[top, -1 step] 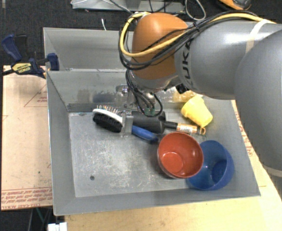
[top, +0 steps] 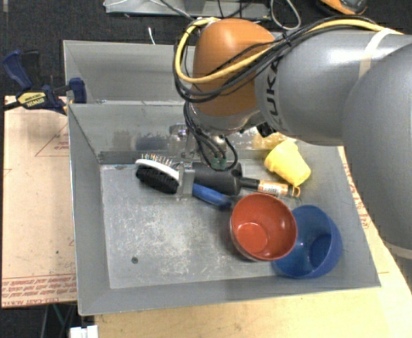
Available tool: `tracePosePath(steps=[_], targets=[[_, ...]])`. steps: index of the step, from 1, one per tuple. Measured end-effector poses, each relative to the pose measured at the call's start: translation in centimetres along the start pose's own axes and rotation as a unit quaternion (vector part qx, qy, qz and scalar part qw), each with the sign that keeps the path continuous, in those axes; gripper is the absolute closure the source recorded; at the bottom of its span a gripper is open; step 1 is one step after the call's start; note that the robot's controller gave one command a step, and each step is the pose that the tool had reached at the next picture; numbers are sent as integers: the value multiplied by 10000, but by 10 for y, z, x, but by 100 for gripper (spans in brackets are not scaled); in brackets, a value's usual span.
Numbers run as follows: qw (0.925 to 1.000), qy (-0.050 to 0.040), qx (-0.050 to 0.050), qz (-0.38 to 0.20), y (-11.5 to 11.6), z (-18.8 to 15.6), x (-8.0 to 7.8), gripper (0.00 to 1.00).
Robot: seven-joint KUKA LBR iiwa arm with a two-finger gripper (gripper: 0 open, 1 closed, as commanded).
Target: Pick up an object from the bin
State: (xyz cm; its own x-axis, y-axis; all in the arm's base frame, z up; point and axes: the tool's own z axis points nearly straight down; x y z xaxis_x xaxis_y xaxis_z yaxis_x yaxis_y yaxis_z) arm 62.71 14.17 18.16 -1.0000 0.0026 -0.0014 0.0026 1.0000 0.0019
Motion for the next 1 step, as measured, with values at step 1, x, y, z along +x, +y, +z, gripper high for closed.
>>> tracePosePath(steps=[1], targets=[[9993, 9, -5, 386, 0, 47, -8, 0]])
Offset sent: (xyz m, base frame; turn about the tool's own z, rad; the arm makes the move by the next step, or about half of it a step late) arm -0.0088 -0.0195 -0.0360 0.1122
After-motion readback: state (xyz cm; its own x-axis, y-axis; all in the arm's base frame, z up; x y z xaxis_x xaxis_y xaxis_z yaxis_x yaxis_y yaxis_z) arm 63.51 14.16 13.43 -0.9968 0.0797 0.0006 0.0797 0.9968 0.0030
